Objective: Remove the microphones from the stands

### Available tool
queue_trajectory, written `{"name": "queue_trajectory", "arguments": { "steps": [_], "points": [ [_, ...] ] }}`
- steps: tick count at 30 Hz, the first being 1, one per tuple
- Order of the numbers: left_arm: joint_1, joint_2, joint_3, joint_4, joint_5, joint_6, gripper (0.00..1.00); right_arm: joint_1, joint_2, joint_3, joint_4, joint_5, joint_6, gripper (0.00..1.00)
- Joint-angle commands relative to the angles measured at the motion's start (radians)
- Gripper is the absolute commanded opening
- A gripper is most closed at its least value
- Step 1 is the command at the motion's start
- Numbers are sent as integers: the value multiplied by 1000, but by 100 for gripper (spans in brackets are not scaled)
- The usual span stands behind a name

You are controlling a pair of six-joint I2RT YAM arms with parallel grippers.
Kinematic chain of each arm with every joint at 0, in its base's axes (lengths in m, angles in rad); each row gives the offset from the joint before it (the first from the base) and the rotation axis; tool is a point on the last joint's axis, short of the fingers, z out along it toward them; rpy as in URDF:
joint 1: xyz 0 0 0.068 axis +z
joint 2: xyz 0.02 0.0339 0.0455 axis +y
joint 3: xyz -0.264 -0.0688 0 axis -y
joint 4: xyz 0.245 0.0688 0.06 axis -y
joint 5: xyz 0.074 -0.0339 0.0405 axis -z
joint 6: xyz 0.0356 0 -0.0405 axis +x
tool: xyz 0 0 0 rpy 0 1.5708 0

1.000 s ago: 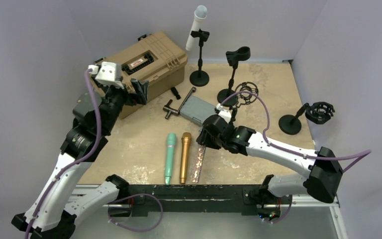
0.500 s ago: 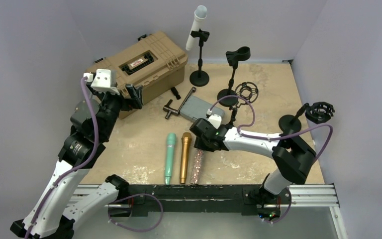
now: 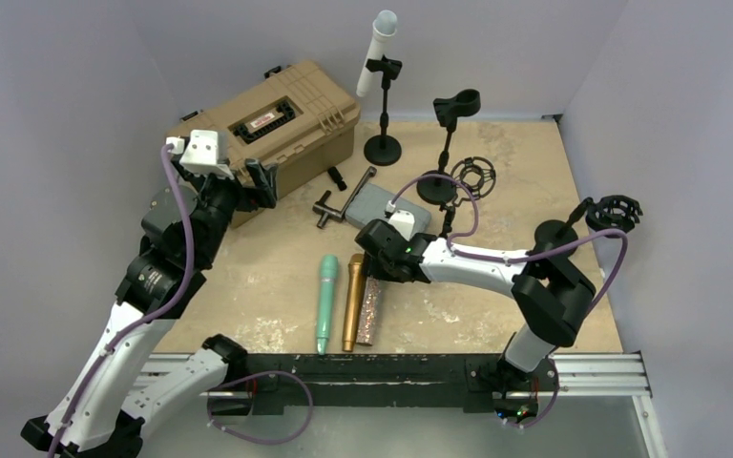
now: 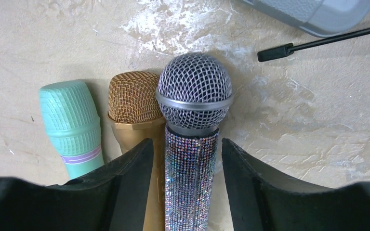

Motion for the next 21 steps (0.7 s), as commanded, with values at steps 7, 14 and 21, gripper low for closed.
{"name": "queue_trajectory", "arguments": {
  "steps": [7,14,21],
  "points": [
    [2,-24,8,6,-15,-13,86,1,-47,76,30,47,-130,66],
    [2,-45,0,4,-58,-13,87,-6,-213,175,90,72,-416,80],
    [2,-58,-3,4,-35,-36,86,-251,-263,389,56,-56,-540,81]
  ]
}}
